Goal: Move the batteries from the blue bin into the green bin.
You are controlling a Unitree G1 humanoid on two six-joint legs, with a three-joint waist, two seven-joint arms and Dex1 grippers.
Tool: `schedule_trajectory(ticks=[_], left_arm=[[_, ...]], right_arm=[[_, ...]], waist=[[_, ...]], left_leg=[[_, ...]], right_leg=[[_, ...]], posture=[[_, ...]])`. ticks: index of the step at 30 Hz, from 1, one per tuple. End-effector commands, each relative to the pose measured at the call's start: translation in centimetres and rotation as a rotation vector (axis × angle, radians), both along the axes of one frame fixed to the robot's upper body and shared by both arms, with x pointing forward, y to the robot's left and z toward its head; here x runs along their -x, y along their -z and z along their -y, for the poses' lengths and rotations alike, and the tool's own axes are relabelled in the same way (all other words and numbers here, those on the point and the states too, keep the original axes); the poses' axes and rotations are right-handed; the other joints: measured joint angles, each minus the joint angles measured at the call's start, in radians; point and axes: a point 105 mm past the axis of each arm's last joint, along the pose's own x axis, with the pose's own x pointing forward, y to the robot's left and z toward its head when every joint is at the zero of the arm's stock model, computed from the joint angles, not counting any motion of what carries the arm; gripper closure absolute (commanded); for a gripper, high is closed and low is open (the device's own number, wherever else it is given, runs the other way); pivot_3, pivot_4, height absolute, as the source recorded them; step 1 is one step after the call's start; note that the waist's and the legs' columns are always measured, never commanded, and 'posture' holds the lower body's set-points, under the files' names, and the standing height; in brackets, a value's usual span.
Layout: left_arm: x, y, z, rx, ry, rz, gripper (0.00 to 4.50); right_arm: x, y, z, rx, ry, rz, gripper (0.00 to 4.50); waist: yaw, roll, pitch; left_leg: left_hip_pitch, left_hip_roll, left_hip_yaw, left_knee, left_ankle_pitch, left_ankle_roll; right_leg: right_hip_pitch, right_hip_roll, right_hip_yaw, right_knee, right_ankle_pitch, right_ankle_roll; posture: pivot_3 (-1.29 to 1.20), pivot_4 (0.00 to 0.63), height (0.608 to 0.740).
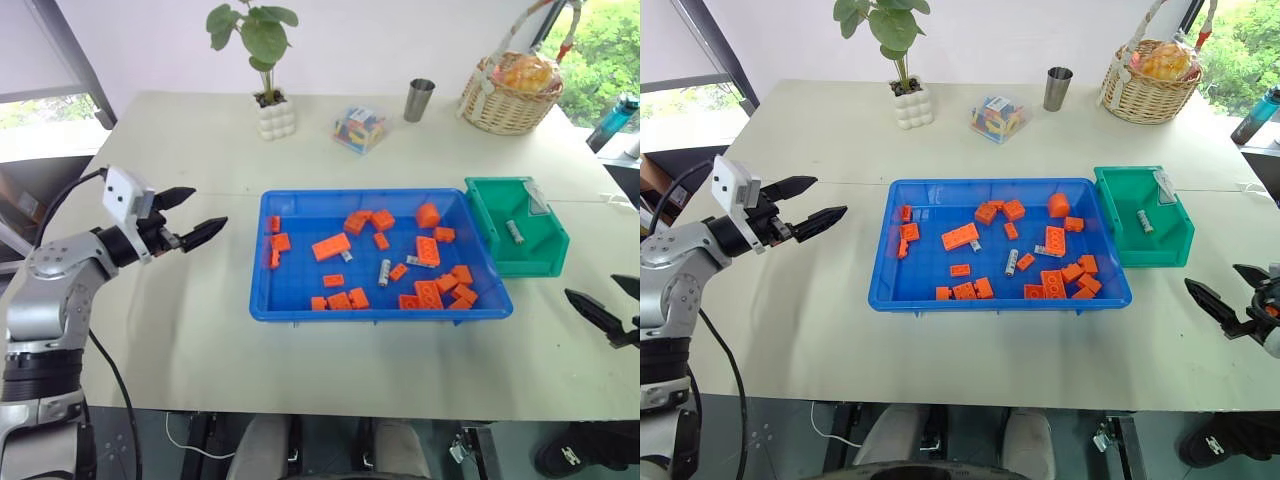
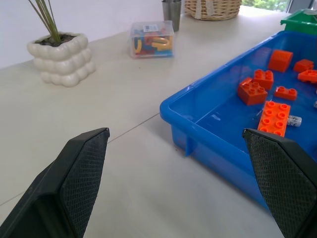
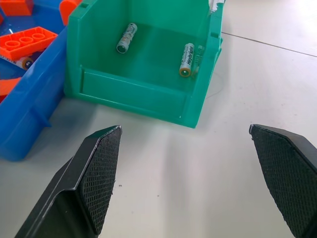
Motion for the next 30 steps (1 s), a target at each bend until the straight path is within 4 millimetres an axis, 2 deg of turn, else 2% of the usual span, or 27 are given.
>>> schedule_trajectory(ticks=[1,11,19,24,27,30], left_arm=[[0.1,-1.3,0.0,-0.021,0.002,0.053,0.00],[0.4,-1.2,-0.1,0.019,0.016,0.010,0.00],[0.2,-1.4,0.2,0.002,0.014,0.029,0.00],[0.5,-1.4,0.7,0.022,0.025,0.034,0.00],[0.7,-1.4,1.1,0.020,0.048,0.031,0.00],[0.7,-3.1,1.5,0.037,0.106,0.040,0.00]], right_arm=[[-0.1,-1.3,-0.2,0.020,-0.002,0.046,0.22],[-0.3,-1.3,-0.6,-0.008,0.000,0.047,0.22],[-0.6,-1.5,-0.3,0.036,0.005,0.030,0.22],[-1.4,-3.1,-0.6,0.056,-0.019,0.061,0.22],[-1.9,-3.7,-1.7,0.076,-0.083,0.055,0.22],[-3.1,-5.3,-4.4,0.094,-0.219,0.069,0.22]], waist=[[0.000,0.000,0.000],[-0.001,0.000,0.000],[0.000,0.000,0.000],[-0.001,0.000,0.000],[0.000,0.000,0.000],[-0.001,0.000,0.000]], left_leg=[[0.000,0.000,0.000,0.000,0.000,0.000],[0.000,0.000,0.000,0.000,0.000,0.000],[0.000,0.000,0.000,0.000,0.000,0.000],[0.000,0.000,0.000,0.000,0.000,0.000],[0.000,0.000,0.000,0.000,0.000,0.000],[0.000,0.000,0.000,0.000,0.000,0.000]], right_leg=[[0.000,0.000,0.000,0.000,0.000,0.000],[0.000,0.000,0.000,0.000,0.000,0.000],[0.000,0.000,0.000,0.000,0.000,0.000],[0.000,0.000,0.000,0.000,0.000,0.000],[0.000,0.000,0.000,0.000,0.000,0.000],[0.000,0.000,0.000,0.000,0.000,0.000]], posture=[[0.00,0.150,0.678],[0.00,0.150,0.678],[0.00,0.150,0.678],[0.00,0.150,0.678],[0.00,0.150,0.678],[0.00,0.150,0.678]])
